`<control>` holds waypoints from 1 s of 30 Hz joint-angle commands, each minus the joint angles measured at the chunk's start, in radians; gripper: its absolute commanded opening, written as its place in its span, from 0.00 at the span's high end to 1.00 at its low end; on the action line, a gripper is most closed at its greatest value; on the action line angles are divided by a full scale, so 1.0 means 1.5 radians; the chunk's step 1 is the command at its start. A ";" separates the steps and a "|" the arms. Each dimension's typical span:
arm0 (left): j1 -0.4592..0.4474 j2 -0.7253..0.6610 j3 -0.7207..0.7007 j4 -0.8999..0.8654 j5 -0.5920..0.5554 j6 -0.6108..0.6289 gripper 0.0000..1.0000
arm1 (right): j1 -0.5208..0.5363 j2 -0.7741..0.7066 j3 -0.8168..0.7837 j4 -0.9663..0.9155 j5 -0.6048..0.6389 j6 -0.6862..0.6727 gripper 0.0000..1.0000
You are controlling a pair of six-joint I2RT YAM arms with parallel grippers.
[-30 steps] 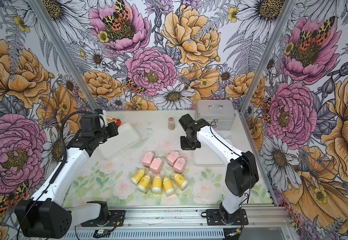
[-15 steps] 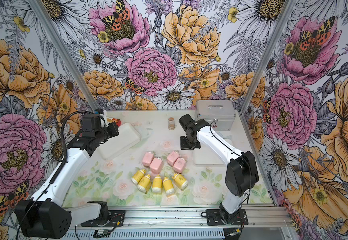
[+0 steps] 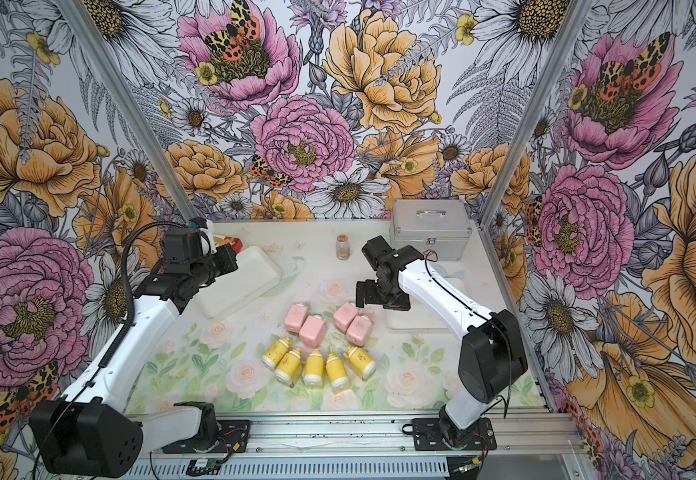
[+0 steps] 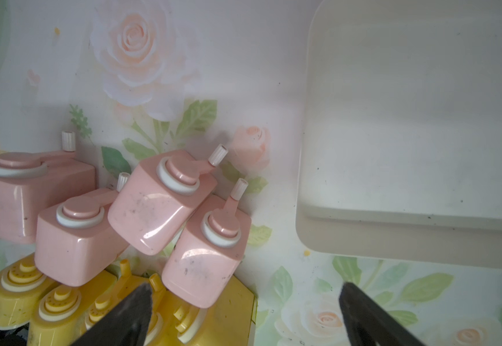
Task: Place the pencil sharpeners by color into the storage box
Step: Pick up the pencil sharpener from the center of the board.
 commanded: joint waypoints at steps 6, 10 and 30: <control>-0.006 -0.030 0.003 0.007 -0.015 0.013 1.00 | 0.059 -0.046 -0.057 -0.007 -0.013 0.026 0.00; -0.006 -0.038 0.001 0.006 -0.021 0.014 1.00 | 0.077 -0.025 -0.047 -0.006 -0.013 0.026 0.00; -0.005 -0.041 0.002 0.006 -0.020 0.012 1.00 | 0.094 0.091 0.006 0.006 -0.028 0.149 0.17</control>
